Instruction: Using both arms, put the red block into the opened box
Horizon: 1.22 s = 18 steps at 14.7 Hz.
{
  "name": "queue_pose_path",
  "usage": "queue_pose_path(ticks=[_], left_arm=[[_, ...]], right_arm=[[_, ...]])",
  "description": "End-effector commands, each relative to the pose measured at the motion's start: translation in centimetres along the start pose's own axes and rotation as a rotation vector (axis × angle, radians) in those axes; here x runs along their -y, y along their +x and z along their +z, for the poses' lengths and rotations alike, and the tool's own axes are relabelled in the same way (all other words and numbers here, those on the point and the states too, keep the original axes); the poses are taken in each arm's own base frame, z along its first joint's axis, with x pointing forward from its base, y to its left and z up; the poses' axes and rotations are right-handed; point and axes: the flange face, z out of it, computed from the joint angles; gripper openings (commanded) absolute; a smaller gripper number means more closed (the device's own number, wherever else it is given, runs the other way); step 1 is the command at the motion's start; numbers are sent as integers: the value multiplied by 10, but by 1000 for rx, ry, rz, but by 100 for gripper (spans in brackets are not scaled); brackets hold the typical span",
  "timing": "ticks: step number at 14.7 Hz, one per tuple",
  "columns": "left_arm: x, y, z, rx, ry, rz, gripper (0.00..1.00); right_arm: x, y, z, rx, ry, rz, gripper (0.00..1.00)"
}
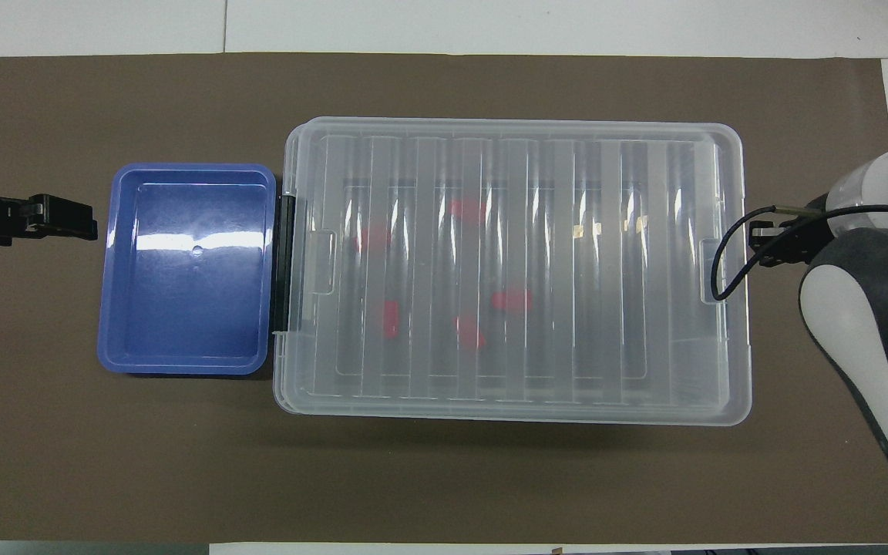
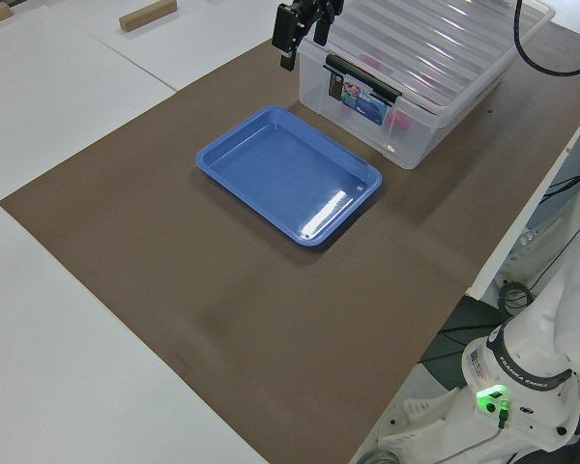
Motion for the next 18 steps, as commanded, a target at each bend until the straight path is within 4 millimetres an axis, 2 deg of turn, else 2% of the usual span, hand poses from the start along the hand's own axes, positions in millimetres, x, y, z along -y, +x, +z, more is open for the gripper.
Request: queue_pose_path(ticks=[1, 3, 5, 6, 7, 8, 12, 15, 18], left_arm=[[3, -4, -3, 11, 10, 6, 100], [4, -4, -3, 11, 10, 5, 100], [4, -4, -3, 10, 10, 5, 100], [3, -4, -3, 10, 10, 6, 100], [3, -4, -3, 10, 10, 6, 100], [4, -4, -3, 11, 10, 3, 100], [3, -4, -3, 11, 10, 5, 100], [4, -4, -3, 11, 10, 3, 100], [3, -4, -3, 11, 10, 5, 100]], right_arm=[[-10, 1, -41, 1, 19, 4, 0], [-13, -1, -62, 24, 16, 8, 0], [-26, -6, -78, 47, 14, 28, 0], [-32, -10, -83, 60, 13, 38, 10], [-35, -12, -83, 76, 10, 42, 38], [-38, -13, -83, 87, 9, 42, 99], [-46, -4, -91, 24, 18, -104, 100], [-55, -3, -90, 31, 23, -94, 100], [-53, -3, -91, 25, 26, -74, 100]])
